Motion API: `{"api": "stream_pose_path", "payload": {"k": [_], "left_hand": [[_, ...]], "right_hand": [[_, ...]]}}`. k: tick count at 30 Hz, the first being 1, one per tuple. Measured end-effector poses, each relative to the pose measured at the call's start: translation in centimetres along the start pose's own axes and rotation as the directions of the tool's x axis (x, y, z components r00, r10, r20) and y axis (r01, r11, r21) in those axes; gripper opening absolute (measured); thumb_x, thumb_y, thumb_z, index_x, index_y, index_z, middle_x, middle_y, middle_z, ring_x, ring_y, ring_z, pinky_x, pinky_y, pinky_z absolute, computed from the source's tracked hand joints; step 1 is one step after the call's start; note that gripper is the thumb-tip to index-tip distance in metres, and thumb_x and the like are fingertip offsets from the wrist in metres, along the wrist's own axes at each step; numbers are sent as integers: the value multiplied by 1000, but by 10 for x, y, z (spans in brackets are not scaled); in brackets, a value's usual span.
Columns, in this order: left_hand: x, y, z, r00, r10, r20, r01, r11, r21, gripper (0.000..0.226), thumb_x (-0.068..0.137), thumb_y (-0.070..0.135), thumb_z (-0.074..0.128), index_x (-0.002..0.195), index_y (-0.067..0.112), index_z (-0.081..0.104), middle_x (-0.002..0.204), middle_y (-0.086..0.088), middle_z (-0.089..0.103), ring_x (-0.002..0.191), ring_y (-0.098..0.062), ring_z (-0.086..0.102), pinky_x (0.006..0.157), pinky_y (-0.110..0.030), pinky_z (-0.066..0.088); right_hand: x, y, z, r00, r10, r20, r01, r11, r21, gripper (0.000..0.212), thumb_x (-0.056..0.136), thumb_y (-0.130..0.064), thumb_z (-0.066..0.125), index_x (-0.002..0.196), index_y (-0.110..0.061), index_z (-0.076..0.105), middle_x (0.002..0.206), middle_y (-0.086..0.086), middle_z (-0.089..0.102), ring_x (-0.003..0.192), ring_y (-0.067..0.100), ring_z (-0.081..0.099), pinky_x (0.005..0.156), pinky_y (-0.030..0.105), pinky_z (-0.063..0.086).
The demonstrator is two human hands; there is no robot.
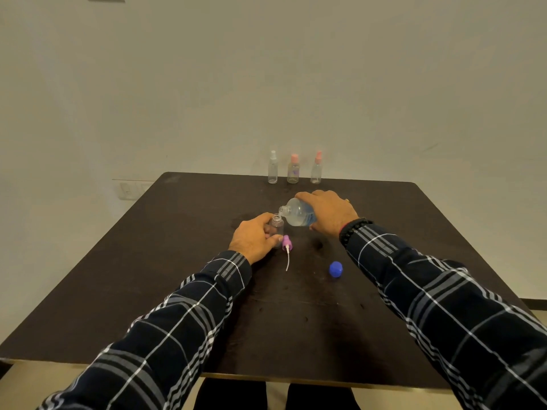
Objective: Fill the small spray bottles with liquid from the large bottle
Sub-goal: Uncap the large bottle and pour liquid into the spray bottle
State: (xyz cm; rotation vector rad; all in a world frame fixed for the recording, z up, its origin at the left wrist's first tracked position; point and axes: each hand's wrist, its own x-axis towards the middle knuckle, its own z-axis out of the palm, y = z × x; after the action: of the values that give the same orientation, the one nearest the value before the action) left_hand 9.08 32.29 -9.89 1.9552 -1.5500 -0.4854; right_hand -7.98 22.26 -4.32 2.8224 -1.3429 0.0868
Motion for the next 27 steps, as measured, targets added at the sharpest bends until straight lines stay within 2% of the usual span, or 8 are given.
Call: {"api": "stream_pose_path", "payload": {"k": [9,12,16,22,27], "left_hand": [[2,-3,2,1000,7,-9,-7,1000,18,38,90,33,72,124,27,57,88,17,58,78,3,54,72,-18,41],[2,-2,2,1000,12,-13,-12,1000,28,39,90,34,72,125,27,57,93,17,60,80,1,55,77,-21,46],[2,-3,2,1000,20,-20,-19,999,39,34,90,33,72,120,26,57,89,16,60,77,3,54,64,-13,36],[3,-3,4,1000,14,-16,-14,1000,23,37,89,32,72,123,27,58,100,8,68,90,-6,63,69,-17,41],[4,-4,4,1000,17,-22,-17,999,36,37,89,34,72,122,28,58,91,14,62,78,2,55,64,-14,37]], "right_hand": [[0,1,-1,1000,-17,-4,17,1000,-19,80,84,-26,78,151,-29,34,143,8,51,132,32,48,107,55,45],[0,0,-1,1000,-18,-11,18,999,-34,80,84,-27,78,151,-30,34,141,8,52,131,32,48,105,54,46],[0,0,-1,1000,-19,-19,18,999,-45,80,84,-28,78,151,-31,33,141,8,52,130,32,48,104,54,47],[1,1,-1,1000,-14,-14,13,999,-50,81,84,-27,79,151,-31,33,140,8,52,129,32,49,104,54,47],[1,0,0,1000,-13,-19,12,998,-67,81,84,-28,79,151,-31,33,140,8,52,129,32,49,103,54,48]]}}
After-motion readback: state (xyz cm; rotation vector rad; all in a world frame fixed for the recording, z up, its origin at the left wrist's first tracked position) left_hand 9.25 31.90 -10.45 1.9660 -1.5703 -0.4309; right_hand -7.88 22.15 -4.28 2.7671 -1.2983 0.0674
